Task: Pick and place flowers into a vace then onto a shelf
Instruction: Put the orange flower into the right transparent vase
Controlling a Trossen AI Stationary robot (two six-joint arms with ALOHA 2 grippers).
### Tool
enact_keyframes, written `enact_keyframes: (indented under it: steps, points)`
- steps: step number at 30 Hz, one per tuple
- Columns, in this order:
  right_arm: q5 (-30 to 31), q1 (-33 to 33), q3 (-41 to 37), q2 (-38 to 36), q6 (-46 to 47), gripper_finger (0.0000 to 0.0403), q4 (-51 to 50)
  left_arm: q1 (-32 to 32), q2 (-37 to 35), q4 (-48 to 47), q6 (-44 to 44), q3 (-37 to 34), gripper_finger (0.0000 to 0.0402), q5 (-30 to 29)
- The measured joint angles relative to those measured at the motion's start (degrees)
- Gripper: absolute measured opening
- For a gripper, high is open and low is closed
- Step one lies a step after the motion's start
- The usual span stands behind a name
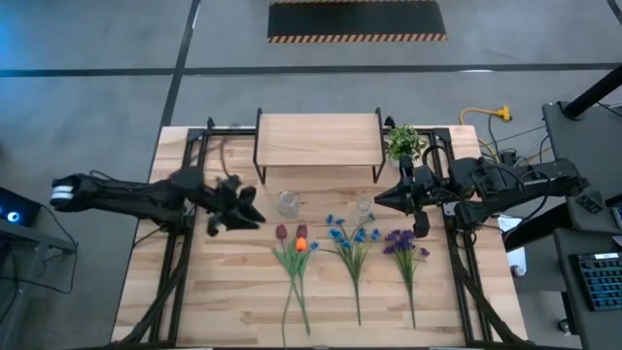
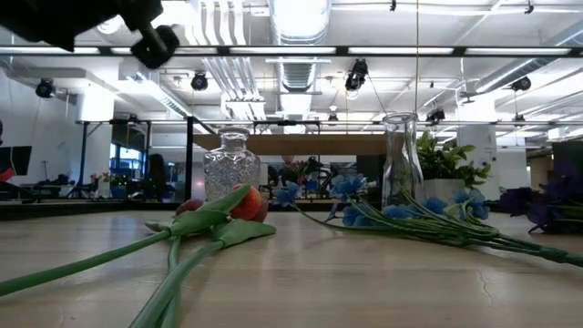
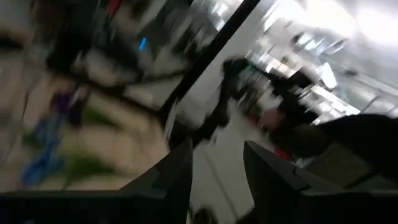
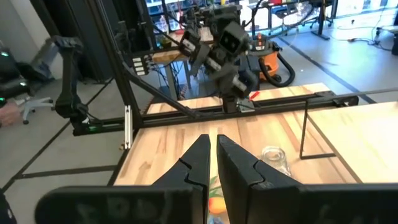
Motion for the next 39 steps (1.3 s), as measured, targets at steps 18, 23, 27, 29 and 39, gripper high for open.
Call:
enact_keyframes:
  steps: [18,23,27,29,39]
  points:
    - [0.06,0.0,-0.07,-0.07,-4.96,0.0022,-9.35,-18.5,20.93,-14.07,-6.74,14.24,0.0127,-14.44]
    - [0.02,0.0,-0.07,-0.07,-6.82,0.0022,-11.47,-23.55,26.95,-14.46,-9.67,16.19,0.0127,-25.16]
    - [-0.04,0.0,-0.07,-0.09,-8.0,0.0022,-13.67,-26.39,32.33,-17.94,-12.04,19.07,0.0127,-32.21]
    - [-0.05,0.0,-0.07,-0.09,-8.81,0.0022,-14.56,-27.45,35.24,-20.48,-13.57,20.9,0.0127,-34.19]
    - [-0.02,0.0,-0.07,-0.22,-10.69,0.0022,-16.45,-28.8,48.11,-30.79,-21.01,31.16,0.0127,-35.35]
